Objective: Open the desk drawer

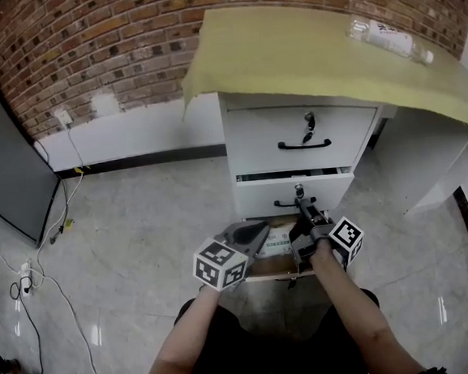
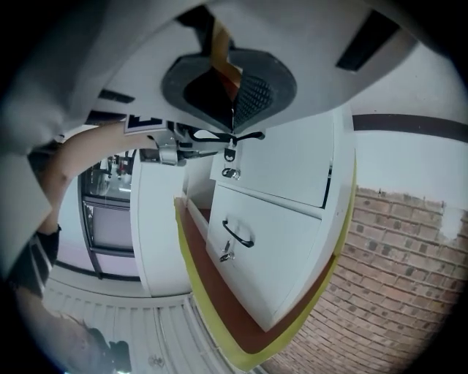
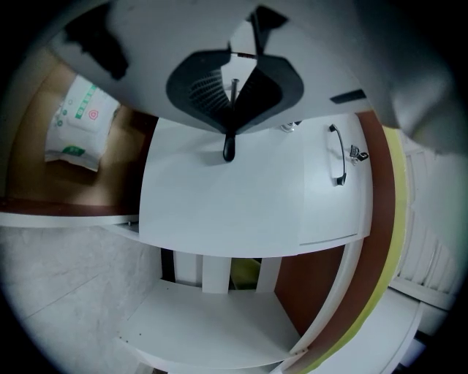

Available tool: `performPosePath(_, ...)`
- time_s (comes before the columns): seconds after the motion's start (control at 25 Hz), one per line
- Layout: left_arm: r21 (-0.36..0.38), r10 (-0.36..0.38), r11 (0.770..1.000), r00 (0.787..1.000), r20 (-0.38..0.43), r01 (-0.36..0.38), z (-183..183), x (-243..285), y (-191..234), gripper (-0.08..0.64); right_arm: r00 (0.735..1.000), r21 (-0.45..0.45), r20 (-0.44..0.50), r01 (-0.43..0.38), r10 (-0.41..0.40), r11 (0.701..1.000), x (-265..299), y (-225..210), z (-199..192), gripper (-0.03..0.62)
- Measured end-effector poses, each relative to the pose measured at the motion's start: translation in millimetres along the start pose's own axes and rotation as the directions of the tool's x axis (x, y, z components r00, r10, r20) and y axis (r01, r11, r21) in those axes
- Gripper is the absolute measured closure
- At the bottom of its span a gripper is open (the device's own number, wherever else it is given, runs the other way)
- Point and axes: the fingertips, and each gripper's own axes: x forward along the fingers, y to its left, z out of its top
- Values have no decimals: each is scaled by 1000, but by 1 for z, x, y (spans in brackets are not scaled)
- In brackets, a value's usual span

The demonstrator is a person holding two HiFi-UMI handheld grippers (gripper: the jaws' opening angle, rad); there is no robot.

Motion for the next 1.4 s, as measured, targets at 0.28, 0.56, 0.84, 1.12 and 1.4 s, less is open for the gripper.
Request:
performPosePath(0.28, 23, -39, 999, 999, -17, 39, 8, -9, -25, 549, 999, 4, -36, 2, -2, 1000, -17, 2, -6, 566)
performPosePath(0.56, 0, -44, 999, 999, -32, 44, 11, -19, -37, 549, 999, -2, -48, 25, -25, 1000, -32, 2, -13, 566)
performPosePath(0.84, 6, -64, 998, 998, -14, 64, 16, -24, -39, 549, 996, -15, -77, 36, -37, 999, -46, -1, -18, 566)
performPosePath(1.12, -3, -148, 989, 989, 14, 149, 24, -23, -64, 549, 995, -16, -94, 27, -28, 1000, -66, 2, -28, 566)
performPosePath(1.4, 40, -184, 982, 983, -3, 184, 24, -27, -81, 549, 994, -23, -103, 33, -35, 999, -88, -4, -37, 566)
